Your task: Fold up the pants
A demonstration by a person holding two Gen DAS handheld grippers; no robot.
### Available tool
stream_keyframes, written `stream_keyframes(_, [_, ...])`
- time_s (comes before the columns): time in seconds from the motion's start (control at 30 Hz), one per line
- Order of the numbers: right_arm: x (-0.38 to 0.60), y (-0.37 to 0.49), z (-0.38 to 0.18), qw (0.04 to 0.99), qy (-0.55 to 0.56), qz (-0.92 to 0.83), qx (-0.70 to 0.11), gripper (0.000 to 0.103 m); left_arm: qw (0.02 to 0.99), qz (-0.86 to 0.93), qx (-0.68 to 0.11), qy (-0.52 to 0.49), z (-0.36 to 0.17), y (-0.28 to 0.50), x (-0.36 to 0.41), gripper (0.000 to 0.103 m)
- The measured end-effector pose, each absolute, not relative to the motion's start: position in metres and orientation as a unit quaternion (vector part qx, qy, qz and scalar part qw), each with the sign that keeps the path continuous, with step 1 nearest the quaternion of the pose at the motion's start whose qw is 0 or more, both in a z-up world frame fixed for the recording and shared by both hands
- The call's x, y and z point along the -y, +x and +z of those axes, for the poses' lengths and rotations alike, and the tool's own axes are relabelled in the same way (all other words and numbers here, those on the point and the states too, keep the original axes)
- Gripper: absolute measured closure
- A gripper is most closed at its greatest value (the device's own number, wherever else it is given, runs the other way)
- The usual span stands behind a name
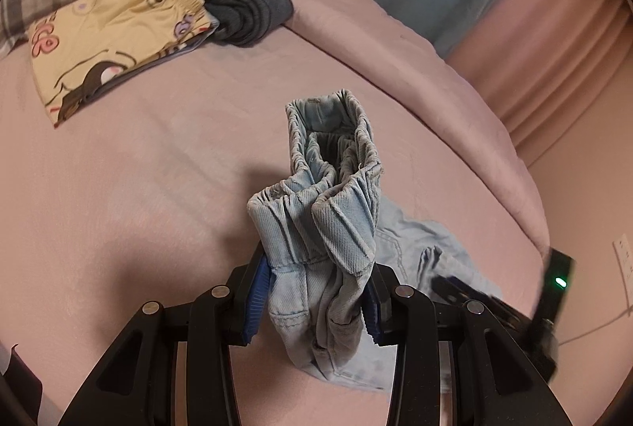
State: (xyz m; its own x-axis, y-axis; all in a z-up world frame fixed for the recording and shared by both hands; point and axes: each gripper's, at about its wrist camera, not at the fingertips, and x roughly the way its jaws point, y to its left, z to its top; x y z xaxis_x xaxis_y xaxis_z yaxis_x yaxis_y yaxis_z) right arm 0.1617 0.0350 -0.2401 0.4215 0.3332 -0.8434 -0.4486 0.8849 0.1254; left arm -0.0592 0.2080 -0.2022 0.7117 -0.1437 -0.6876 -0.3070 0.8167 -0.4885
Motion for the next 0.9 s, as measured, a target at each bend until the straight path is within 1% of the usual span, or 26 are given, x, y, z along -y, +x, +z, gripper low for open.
stream_keyframes(0.1, [-0.051, 0.174, -0.261, 0.826, -0.084, 0.233, -0.506, 0.070, 0.880, 0.045, -0.377, -0.286, -0.200, -0.057, -0.204, 0.063])
stream_keyframes(0.17, [-0.057, 0.178, -0.261, 0.827, -0.092, 0.235, -0.502, 0.067, 0.882, 0.045, -0.377, -0.280, -0.199, -0.057, -0.202, 0.063])
stream_keyframes(0.3, [-0.062, 0.182, -0.252, 0.815, -0.097, 0.232, -0.521, 0.068, 0.883, 0.046, -0.378, -0.274, -0.200, -0.056, -0.202, 0.063])
stream_keyframes(0.43, [-0.066, 0.183, -0.242, 0.830, -0.102, 0.231, -0.497, 0.068, 0.884, 0.048, -0.380, -0.269, -0.199, -0.056, -0.201, 0.063])
stream_keyframes(0.57, [-0.077, 0.196, -0.263, 0.815, -0.104, 0.224, -0.524, 0.064, 0.884, 0.048, -0.382, -0.265, -0.199, -0.056, -0.199, 0.063])
stream_keyframes(0.6, [-0.078, 0.195, -0.264, 0.817, -0.109, 0.225, -0.520, 0.064, 0.884, 0.048, -0.382, -0.264, -0.199, -0.056, -0.199, 0.063])
stream_keyframes(0.7, [-0.080, 0.192, -0.258, 0.813, -0.119, 0.228, -0.522, 0.064, 0.885, 0.048, -0.381, -0.262, -0.198, -0.056, -0.199, 0.063])
stream_keyframes(0.77, [-0.075, 0.187, -0.249, 0.813, -0.102, 0.232, -0.524, 0.065, 0.886, 0.048, -0.382, -0.258, -0.197, -0.056, -0.198, 0.063])
stream_keyframes(0.83, [-0.069, 0.177, -0.239, 0.822, -0.093, 0.238, -0.509, 0.067, 0.887, 0.047, -0.382, -0.256, -0.197, -0.056, -0.198, 0.063])
stream_keyframes(0.9, [-0.062, 0.160, -0.227, 0.829, -0.085, 0.249, -0.493, 0.066, 0.887, 0.047, -0.383, -0.253, -0.197, -0.056, -0.197, 0.063])
